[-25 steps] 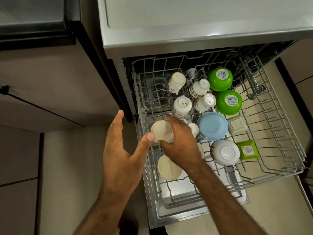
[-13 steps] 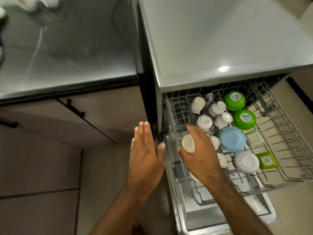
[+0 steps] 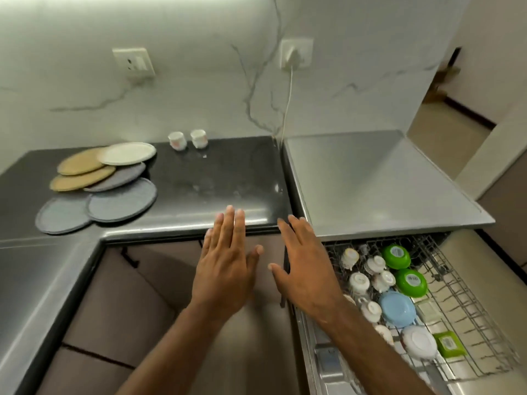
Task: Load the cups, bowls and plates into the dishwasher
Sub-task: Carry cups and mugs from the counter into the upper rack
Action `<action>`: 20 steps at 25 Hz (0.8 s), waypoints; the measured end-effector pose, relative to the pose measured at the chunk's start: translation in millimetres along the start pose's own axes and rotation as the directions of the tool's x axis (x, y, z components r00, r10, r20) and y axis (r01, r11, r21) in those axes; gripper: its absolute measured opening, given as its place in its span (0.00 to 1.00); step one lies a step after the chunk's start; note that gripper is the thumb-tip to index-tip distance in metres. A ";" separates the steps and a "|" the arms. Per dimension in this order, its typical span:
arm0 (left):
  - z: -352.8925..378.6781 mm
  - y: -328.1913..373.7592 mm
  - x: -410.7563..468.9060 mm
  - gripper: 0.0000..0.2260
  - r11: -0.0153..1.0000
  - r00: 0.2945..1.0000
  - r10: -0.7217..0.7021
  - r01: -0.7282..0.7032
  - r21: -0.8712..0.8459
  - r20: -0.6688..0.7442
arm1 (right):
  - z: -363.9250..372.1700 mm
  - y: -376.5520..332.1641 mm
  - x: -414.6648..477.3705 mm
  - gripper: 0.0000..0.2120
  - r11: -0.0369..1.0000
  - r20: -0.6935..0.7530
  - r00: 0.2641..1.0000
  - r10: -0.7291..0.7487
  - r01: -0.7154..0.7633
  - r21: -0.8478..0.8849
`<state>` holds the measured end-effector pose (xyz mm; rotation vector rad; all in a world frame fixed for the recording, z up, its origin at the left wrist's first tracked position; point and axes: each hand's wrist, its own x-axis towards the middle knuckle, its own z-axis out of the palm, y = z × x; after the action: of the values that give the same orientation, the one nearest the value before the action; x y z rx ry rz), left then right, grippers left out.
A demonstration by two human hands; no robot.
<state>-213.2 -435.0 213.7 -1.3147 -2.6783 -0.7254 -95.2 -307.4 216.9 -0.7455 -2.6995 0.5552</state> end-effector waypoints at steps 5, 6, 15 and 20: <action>-85.3 -4.1 5.3 0.32 0.999 0.997 -0.034 0.032 -0.028 -0.074 | -48.1 -73.9 9.1 0.43 0.990 -0.034 0.992 -0.121 0.118 -0.080; -96.6 -4.9 5.2 0.32 1.000 0.997 -0.022 0.021 -0.016 -0.071 | -53.6 -84.1 10.7 0.44 0.988 -0.036 0.990 -0.134 0.131 -0.087; -166.9 -28.0 -6.1 0.37 0.998 0.996 -0.031 0.036 0.059 -0.084 | -81.4 -153.6 24.9 0.45 0.963 -0.067 0.964 -0.256 0.249 -0.107; -181.8 -52.8 1.3 0.38 0.996 0.994 -0.045 0.052 0.068 -0.096 | -81.4 -164.4 43.9 0.45 0.963 -0.077 0.962 -0.263 0.256 -0.083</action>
<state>-279.7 -542.0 355.0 -1.1729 -2.6435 -0.6740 -172.1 -390.6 367.7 -0.4105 -2.6882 0.3545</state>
